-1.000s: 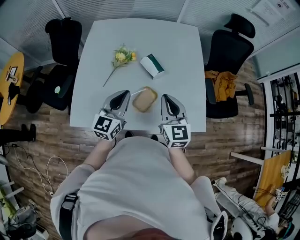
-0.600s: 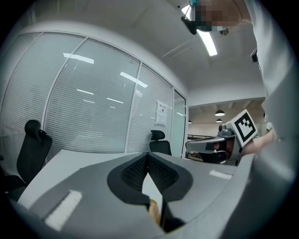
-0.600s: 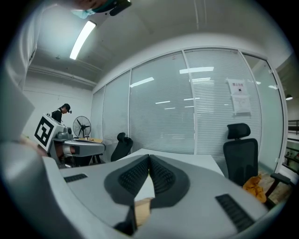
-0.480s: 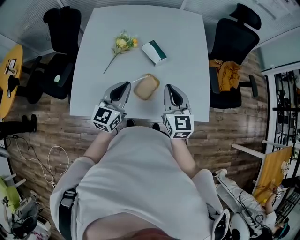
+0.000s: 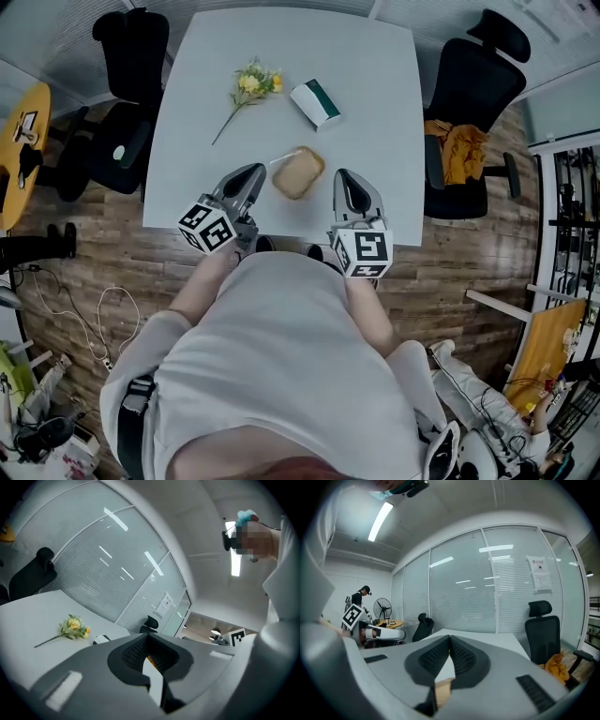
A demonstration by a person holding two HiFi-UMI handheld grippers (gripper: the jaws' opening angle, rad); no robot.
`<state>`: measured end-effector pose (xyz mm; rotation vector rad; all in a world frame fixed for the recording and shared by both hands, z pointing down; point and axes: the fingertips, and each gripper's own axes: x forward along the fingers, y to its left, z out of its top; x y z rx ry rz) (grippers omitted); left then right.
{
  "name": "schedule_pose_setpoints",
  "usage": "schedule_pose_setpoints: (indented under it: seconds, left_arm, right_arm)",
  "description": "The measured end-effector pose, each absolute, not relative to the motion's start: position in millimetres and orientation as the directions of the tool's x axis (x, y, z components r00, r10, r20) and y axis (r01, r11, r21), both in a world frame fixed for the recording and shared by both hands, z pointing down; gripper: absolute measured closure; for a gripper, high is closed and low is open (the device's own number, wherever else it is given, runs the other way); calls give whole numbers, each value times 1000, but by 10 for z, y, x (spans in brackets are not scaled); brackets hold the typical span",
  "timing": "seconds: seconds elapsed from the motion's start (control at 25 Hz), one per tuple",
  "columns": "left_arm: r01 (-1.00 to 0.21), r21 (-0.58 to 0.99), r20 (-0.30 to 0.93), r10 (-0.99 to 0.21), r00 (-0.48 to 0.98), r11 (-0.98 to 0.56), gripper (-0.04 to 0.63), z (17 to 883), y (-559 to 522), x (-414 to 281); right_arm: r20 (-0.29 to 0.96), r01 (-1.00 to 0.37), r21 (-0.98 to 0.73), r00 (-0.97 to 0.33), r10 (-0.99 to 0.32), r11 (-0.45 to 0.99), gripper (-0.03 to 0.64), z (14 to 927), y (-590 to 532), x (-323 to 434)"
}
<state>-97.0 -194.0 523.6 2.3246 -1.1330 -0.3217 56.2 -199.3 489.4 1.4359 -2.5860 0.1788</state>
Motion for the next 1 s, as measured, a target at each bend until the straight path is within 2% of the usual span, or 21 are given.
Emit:
schedule_pose_setpoints:
  seconds: [0.12,0.28,0.48,0.56,0.72,1.0]
  left_arm:
    - [-644,627,41,-806,590,-439,584,5386,-2003,-1099]
    - [-548,755,29,-816,577,-360,584,5564,-2068,-1236]
    - [-240,935,-89,-828,554,-261,584,5715,-2143,-1325]
    - [-202,943,-111,-822,558,-264,584,5743,-2159,-1339]
    - [-221,930,-110,-796,595,-293,584,5761,-2144,-1306]
    - [-7,949,-248,-761,600,-315,586,5741,-2120,-1270]
  right_arm:
    - [212,-850,-21,-518,-829,526,607,4883,-2003,585]
    - [218,-852,-23,-515,-829,523,607,4897,-2031,598]
    - [226,-851,-21,-515,-827,524,607,4918,-2051,590]
    - [228,-851,-22,-516,-826,525,607,4919,-2058,585]
    - [228,-850,-21,-516,-825,526,607,4923,-2069,583]
    - [234,-850,-24,-516,-824,526,607,4934,-2057,559]
